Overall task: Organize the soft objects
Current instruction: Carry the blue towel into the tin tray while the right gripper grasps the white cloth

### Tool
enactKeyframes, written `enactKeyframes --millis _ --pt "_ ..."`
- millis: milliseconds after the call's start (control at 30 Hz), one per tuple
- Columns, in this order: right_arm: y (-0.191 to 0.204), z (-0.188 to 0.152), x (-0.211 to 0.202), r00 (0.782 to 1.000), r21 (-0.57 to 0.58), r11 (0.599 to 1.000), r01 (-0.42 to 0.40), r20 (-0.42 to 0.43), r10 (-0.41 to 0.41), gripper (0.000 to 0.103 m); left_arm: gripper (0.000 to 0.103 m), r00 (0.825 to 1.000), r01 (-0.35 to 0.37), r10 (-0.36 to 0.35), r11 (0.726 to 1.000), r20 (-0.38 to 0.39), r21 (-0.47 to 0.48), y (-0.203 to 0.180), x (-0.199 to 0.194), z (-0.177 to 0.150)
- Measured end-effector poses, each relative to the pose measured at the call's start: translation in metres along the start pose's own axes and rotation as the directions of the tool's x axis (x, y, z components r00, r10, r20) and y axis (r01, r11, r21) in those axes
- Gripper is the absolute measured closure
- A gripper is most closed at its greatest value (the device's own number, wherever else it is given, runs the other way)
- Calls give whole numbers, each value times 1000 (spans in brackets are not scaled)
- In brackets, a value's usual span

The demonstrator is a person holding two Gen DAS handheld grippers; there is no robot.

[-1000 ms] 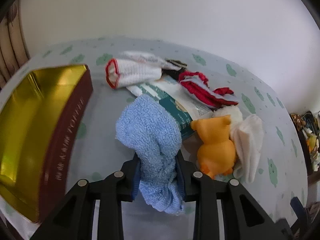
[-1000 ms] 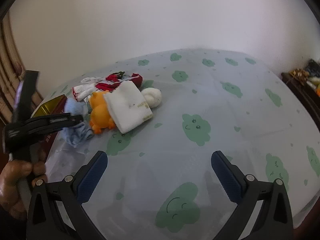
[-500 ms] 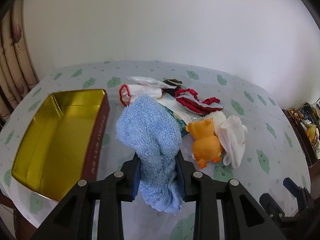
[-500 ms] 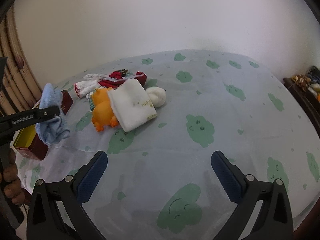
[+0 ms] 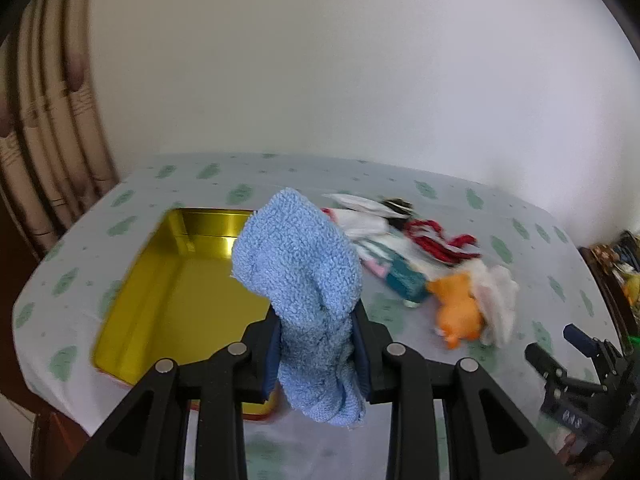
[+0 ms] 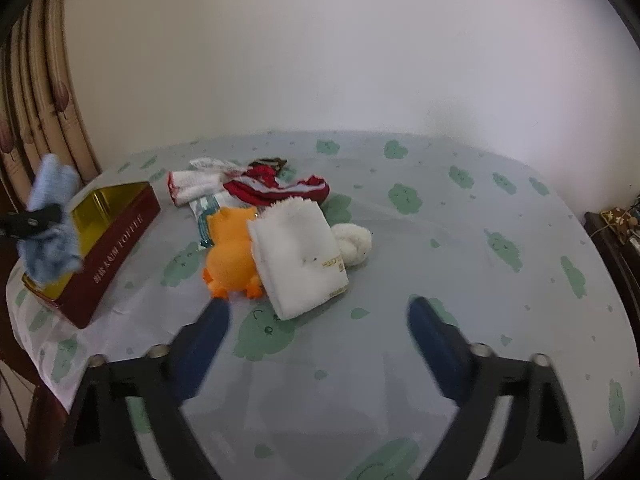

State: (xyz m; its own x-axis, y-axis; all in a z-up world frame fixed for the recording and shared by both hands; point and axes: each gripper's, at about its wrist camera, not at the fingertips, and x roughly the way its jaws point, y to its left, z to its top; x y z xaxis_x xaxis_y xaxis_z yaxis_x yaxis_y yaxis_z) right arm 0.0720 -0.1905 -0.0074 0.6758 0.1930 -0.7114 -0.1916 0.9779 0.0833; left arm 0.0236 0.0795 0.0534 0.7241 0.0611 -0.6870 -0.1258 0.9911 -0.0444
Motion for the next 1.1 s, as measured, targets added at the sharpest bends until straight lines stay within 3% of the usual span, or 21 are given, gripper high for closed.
enactKeyframes --millis 167,533,767,933,1100 --pt "-6 4 16 999 28 999 -38 -28 38 28 72 999 -49 49 998 -3 -27 31 0 4" --pt "1 29 61 986 -122 985 -119 -133 103 29 71 993 -97 95 995 -74 -31 67 28 4" --pt "-7 23 76 969 -66 981 -182 -182 167 46 70 989 -96 93 995 -112 -22 66 41 0" --pt "-21 17 69 958 4 974 -229 -177 226 69 69 987 -101 99 995 -125 -15 66 46 1" --pt "-39 13 58 943 110 955 -276 -161 292 74 69 985 -110 107 994 -136 -14 67 50 3"
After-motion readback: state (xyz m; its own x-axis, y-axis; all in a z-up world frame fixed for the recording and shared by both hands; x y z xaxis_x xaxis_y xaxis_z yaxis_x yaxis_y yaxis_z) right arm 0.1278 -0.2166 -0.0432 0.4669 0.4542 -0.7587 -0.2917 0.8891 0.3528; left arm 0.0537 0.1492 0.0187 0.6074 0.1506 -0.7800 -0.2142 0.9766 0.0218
